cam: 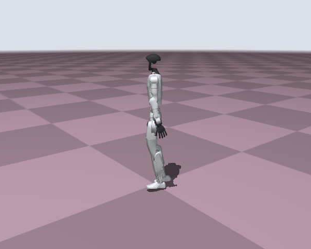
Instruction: Upper body actions
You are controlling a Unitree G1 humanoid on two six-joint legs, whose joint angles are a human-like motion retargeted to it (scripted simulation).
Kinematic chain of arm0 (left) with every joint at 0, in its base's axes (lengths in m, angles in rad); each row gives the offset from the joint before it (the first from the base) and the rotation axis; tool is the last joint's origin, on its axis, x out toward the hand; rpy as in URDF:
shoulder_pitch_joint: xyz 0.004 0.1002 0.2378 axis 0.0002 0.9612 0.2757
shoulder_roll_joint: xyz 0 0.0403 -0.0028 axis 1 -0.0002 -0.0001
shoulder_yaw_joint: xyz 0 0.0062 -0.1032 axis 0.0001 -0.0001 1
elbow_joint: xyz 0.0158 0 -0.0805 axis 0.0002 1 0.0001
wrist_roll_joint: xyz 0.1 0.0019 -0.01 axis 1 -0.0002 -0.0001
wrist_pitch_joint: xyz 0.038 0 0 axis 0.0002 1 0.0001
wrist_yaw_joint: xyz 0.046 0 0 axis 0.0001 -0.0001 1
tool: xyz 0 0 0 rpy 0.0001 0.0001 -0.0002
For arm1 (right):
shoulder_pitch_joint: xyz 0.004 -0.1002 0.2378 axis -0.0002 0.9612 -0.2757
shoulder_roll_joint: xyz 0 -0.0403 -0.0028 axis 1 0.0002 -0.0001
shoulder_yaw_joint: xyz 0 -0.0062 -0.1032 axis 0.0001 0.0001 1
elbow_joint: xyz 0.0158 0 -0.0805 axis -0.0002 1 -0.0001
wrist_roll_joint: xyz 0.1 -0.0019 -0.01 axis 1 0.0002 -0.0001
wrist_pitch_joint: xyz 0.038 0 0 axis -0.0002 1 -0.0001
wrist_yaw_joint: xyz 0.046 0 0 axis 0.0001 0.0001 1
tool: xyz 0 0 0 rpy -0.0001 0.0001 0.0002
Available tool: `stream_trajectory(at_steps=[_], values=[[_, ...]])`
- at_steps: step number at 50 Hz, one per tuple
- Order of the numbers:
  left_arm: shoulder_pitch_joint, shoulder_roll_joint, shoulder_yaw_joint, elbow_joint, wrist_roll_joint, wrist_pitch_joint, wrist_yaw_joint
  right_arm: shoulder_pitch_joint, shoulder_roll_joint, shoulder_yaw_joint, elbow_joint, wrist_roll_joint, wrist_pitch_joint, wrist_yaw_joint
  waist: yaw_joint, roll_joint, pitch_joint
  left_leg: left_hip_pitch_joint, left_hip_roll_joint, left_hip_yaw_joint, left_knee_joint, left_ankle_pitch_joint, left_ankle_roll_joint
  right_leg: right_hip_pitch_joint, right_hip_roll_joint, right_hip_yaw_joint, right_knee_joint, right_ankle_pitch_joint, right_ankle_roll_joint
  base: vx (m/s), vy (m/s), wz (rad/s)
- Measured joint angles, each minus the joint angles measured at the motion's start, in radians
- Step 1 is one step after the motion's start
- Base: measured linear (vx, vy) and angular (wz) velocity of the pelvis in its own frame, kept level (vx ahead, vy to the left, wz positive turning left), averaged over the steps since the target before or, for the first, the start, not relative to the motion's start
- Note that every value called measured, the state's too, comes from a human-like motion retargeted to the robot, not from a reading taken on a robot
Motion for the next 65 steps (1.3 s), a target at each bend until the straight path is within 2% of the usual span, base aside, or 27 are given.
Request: stream_trajectory(at_steps=[3,5,10,15,17,20,24,28,31,33,35,37,39,41,45,51,55,57,60,62,65], values=[[-0.104,-0.042,-0.058,0.0,-0.094,-0.022,0.038,0.048,-0.025,-0.03,0.019,-0.027,0.033,-0.089,0.006,0.04,0.034,0.015,0.056,0.019,0.008,-0.007,0.004,-0.106,0.009,0.05,0.229,0.152,0.012,-0.22,0.12,-0.35],[-0.187,-0.072,-0.052,-0.009,-0.12,-0.064,0.054,0.08,-0.051,-0.036,0.038,-0.066,0.05,-0.16,-0.005,0.079,0.063,0.031,0.107,0.036,0.012,-0.009,0.006,-0.209,0.015,0.049,0.444,0.205,-0.063,-0.23,0.17,-0.51],[-0.395,-0.09,0.005,-0.161,-0.093,-0.109,0.109,0.114,-0.124,-0.06,0.147,-0.133,0.113,-0.235,-0.113,0.11,0.124,0.023,0.158,0.051,0.027,-0.006,0.025,-0.445,-0.109,-0.084,0.916,0.031,-0.209,-0.23,0.11,0.03],[-0.542,-0.085,-0.005,-0.234,-0.081,-0.199,0.195,0.179,-0.16,-0.14,0.251,-0.052,0.146,-0.24,-0.183,0.121,0.148,-0.006,0.196,0.01,0.053,0.0,0.034,-0.625,-0.054,-0.057,1.086,0.019,-0.173,-0.08,0.01,0.42],[-0.571,-0.08,-0.011,-0.235,-0.092,-0.212,0.197,0.196,-0.169,-0.166,0.287,0.001,0.15,-0.248,-0.187,0.118,0.144,-0.009,0.199,0.012,0.055,0.0,0.035,-0.655,-0.061,-0.071,1.093,0.017,-0.182,0.0,0.0,0.0],[-0.581,-0.074,-0.018,-0.228,-0.1,-0.21,0.167,0.204,-0.181,-0.176,0.323,0.031,0.151,-0.246,-0.192,0.113,0.142,-0.006,0.202,0.017,0.058,-0.002,0.034,-0.641,-0.082,-0.108,1.056,0.01,-0.201,0.0,0.0,0.0],[-0.548,-0.062,-0.046,-0.22,-0.079,-0.195,0.148,0.187,-0.172,-0.146,0.301,-0.056,0.16,-0.23,-0.174,0.102,0.141,0.018,0.194,0.035,0.047,-0.004,0.031,-0.542,-0.057,-0.116,0.922,0.036,-0.162,0.03,-0.03,-0.18],[-0.464,-0.071,-0.065,-0.199,-0.068,-0.182,0.145,0.16,-0.143,-0.105,0.238,-0.149,0.145,-0.204,-0.13,0.087,0.099,0.027,0.173,0.061,0.032,-0.007,0.023,-0.398,-0.027,-0.11,0.722,0.07,-0.137,0.11,-0.05,-0.38],[-0.378,-0.083,-0.085,-0.165,-0.081,-0.155,0.101,0.131,-0.114,-0.086,0.179,-0.165,0.123,-0.166,-0.089,0.07,0.063,0.033,0.144,0.076,0.02,-0.011,0.019,-0.259,0.023,-0.06,0.495,0.156,-0.124,0.17,-0.05,-0.39],[-0.325,-0.087,-0.097,-0.132,-0.089,-0.13,0.045,0.107,-0.093,-0.082,0.139,-0.154,0.102,-0.129,-0.076,0.049,0.049,0.036,0.108,0.071,0.018,-0.015,0.02,-0.137,0.044,-0.03,0.287,0.239,-0.084,0.17,-0.07,0.0],[-0.283,-0.083,-0.118,-0.092,-0.087,-0.105,-0.029,0.082,-0.075,-0.075,0.1,-0.133,0.082,-0.098,-0.077,0.022,0.03,0.025,0.062,0.05,0.023,-0.02,0.022,-0.011,0.045,-0.03,0.078,0.125,0.025,0.15,-0.09,0.32],[-0.252,-0.067,-0.135,-0.053,-0.062,-0.074,-0.088,0.058,-0.06,-0.059,0.066,-0.115,0.061,-0.066,-0.068,-0.01,0.015,0.02,0.016,0.036,0.023,-0.024,0.02,0.054,0.034,-0.038,-0.069,0.004,0.044,0.13,-0.06,0.13],[-0.23,-0.056,-0.14,-0.02,-0.024,-0.049,-0.097,0.04,-0.045,-0.042,0.036,-0.11,0.043,-0.033,-0.027,-0.025,0.001,0.02,-0.002,0.051,0.018,-0.026,0.01,0.065,0.029,-0.034,-0.15,-0.033,0.023,0.16,-0.07,-0.4],[-0.214,-0.055,-0.146,-0.003,0.004,-0.034,-0.083,0.028,-0.034,-0.04,0.015,-0.126,0.028,-0.011,0.026,-0.034,-0.015,0.01,-0.01,0.071,0.013,-0.024,-0.001,0.054,0.025,-0.012,-0.205,0.005,0.027,0.11,-0.08,-0.49],[-0.197,-0.057,-0.12,-0.003,0.014,-0.034,-0.062,0.014,-0.021,-0.04,0.016,-0.188,0.005,-0.069,0.076,-0.029,-0.035,-0.027,0.007,0.093,0.004,-0.01,-0.021,0.0,0.034,0.01,-0.214,0.016,0.01,0.01,-0.12,-0.23],[-0.156,-0.055,-0.059,-0.096,0.004,-0.047,-0.065,0.05,-0.054,-0.035,0.151,-0.225,0.06,-0.132,-0.02,0.015,0.01,-0.031,0.048,0.058,0.013,0.017,-0.037,0.017,0.052,-0.053,-0.184,-0.02,-0.007,0.07,-0.12,0.41],[-0.113,-0.025,-0.044,-0.14,0.079,-0.068,-0.077,0.078,-0.098,-0.027,0.296,-0.166,0.126,-0.148,0.047,0.021,0.014,-0.017,0.077,0.111,0.031,0.009,-0.065,0.015,0.073,0.009,-0.185,-0.024,-0.029,0.15,-0.22,-0.54],[-0.075,-0.007,-0.056,-0.147,0.108,-0.081,-0.048,0.088,-0.105,-0.034,0.341,-0.131,0.138,-0.17,-0.002,0.017,0.012,-0.031,0.073,0.045,0.051,0.01,-0.069,0.023,0.068,-0.052,-0.205,-0.01,-0.038,0.2,-0.2,0.73],[-0.006,0.006,-0.017,-0.143,0.101,-0.082,0.028,0.068,-0.104,-0.018,0.351,-0.075,0.147,-0.205,0.022,0.013,0.019,-0.052,0.101,0.068,0.122,-0.007,-0.096,0.018,0.076,-0.018,-0.213,-0.005,-0.058,0.13,-0.18,-0.36],[0.044,-0.005,0.056,-0.127,0.048,-0.072,0.051,0.023,-0.098,0.002,0.35,-0.04,0.14,-0.214,0.009,0.014,0.034,-0.09,0.13,0.08,0.221,0.023,-0.109,0.02,0.07,-0.015,-0.214,-0.003,-0.065,0.09,-0.13,-0.09],[0.092,-0.024,0.179,-0.076,-0.065,-0.034,-0.018,-0.077,-0.081,0.057,0.317,0.016,0.126,-0.182,-0.027,0.015,0.063,-0.23,0.229,0.05,0.511,0.159,-0.156,0.023,0.06,-0.036,-0.226,0.004,-0.075,-0.05,-0.11,0.33]])
